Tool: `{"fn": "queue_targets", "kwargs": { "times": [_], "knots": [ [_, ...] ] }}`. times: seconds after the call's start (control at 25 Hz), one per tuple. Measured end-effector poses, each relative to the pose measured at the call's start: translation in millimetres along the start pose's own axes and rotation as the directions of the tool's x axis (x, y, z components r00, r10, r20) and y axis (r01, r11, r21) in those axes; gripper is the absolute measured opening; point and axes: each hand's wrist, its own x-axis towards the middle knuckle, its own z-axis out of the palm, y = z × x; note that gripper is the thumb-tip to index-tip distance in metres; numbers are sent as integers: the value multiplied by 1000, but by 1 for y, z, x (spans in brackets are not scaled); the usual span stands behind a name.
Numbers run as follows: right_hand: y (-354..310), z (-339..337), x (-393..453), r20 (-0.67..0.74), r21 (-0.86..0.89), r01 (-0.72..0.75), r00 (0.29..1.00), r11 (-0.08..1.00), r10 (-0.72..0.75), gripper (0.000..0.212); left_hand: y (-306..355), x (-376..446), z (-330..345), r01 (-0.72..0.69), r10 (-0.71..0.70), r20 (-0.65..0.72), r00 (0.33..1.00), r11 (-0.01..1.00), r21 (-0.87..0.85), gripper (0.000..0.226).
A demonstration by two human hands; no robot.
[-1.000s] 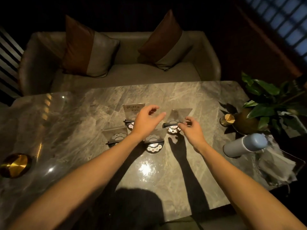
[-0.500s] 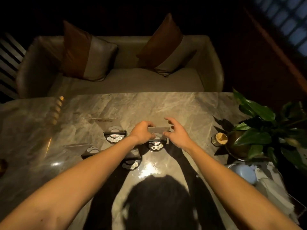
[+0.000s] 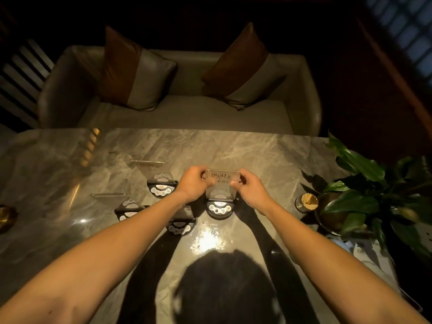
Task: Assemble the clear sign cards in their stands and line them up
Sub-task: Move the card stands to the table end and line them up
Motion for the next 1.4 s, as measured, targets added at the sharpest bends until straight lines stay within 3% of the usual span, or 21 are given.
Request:
{"fn": "queue_targets", "kwargs": {
  "times": [0.2, 0.48, 0.64, 0.96, 1.28, 1.4],
  "knots": [
    [-37, -26, -19, -52, 129, -20, 998, 991, 27, 19, 35, -6, -18, -117, 111, -39, 993, 962, -246, 7],
    [-85, -98, -22, -172, 47, 90, 982, 995, -80, 21, 115, 3, -26, -287, 254, -168, 952, 934, -213, 11],
    [-94, -149, -13, -221, -19, 145, 964, 989, -146, 23, 163, 20, -11, -295, 251, -209, 945, 930, -217, 17],
    [-77, -291, 29, -250, 1, 193, 950, 981, -186, 26, 264, 91, 66, -351, 301, -219, 928, 903, -249, 12],
    [-4, -425, 105, -293, -264, 135, 932, 955, -213, 22, 327, 195, 181, -348, 323, -149, 935, 918, -191, 4],
    [32, -451, 134, -315, -342, 62, 933, 938, -176, 18, 332, 231, 223, -332, 313, -140, 940, 931, -151, 21]
  ]
}}
